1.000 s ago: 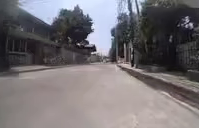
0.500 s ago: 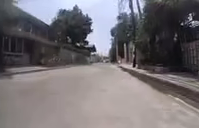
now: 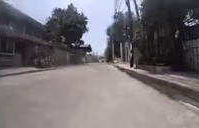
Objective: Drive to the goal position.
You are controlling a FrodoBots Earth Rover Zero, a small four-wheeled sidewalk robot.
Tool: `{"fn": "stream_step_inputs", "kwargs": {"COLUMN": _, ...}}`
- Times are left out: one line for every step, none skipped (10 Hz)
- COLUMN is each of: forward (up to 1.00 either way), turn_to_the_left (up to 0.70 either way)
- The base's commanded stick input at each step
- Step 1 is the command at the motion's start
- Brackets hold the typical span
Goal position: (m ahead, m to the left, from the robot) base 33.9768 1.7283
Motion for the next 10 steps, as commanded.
{"fn": "stream_step_inputs", "kwargs": {"forward": 0.85, "turn_to_the_left": 0.0}}
{"fn": "stream_step_inputs", "kwargs": {"forward": 0.85, "turn_to_the_left": 0.0}}
{"fn": "stream_step_inputs", "kwargs": {"forward": 0.85, "turn_to_the_left": 0.0}}
{"fn": "stream_step_inputs", "kwargs": {"forward": 0.85, "turn_to_the_left": 0.0}}
{"fn": "stream_step_inputs", "kwargs": {"forward": 0.85, "turn_to_the_left": 0.0}}
{"fn": "stream_step_inputs", "kwargs": {"forward": 0.85, "turn_to_the_left": 0.0}}
{"fn": "stream_step_inputs", "kwargs": {"forward": 0.85, "turn_to_the_left": 0.0}}
{"fn": "stream_step_inputs", "kwargs": {"forward": 0.85, "turn_to_the_left": 0.0}}
{"fn": "stream_step_inputs", "kwargs": {"forward": 0.85, "turn_to_the_left": 0.0}}
{"fn": "stream_step_inputs", "kwargs": {"forward": 0.85, "turn_to_the_left": 0.0}}
